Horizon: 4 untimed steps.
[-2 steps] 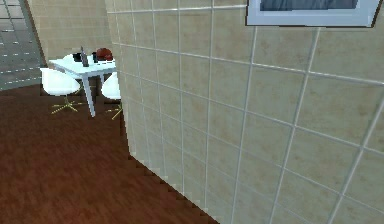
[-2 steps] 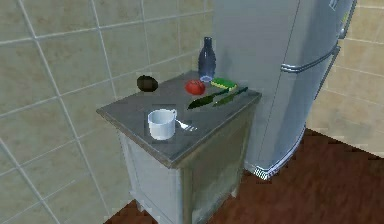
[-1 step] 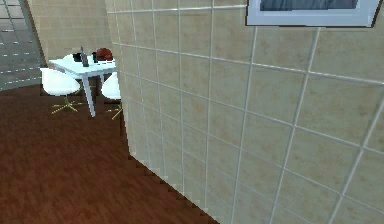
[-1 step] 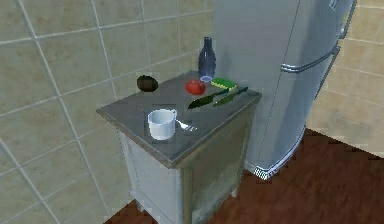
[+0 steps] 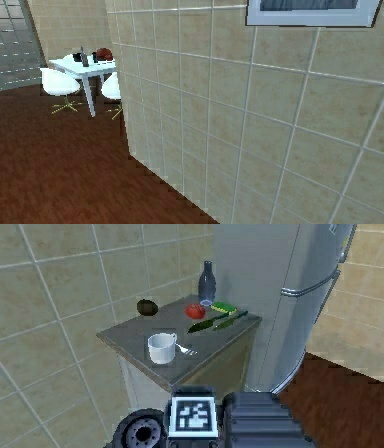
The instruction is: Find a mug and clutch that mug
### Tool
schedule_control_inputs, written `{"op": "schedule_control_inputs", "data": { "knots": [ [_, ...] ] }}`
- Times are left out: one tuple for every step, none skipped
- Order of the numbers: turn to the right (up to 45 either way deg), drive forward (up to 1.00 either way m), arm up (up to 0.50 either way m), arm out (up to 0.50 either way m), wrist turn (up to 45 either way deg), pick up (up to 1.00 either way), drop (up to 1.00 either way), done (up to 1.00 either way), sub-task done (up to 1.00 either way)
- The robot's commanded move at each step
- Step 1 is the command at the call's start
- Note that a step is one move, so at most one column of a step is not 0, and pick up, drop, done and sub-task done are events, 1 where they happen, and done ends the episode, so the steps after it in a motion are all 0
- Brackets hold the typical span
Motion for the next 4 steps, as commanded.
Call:
{"op": "schedule_control_inputs", "data": {
  "knots": [
    [0.0, 0.00, 0.00, 0.30, 0.0, 0.00, 0.00, 0.00, 0.00],
    [0.0, 0.00, 0.00, 0.00, 45.0, 0.00, 0.00, 0.00, 0.00],
    [0.0, 0.00, 0.00, 0.00, 45.0, 0.00, 0.00, 0.00, 0.00],
    [0.0, 0.00, 0.00, 0.00, 45.0, 0.00, 0.00, 0.00, 0.00]
  ]
}}
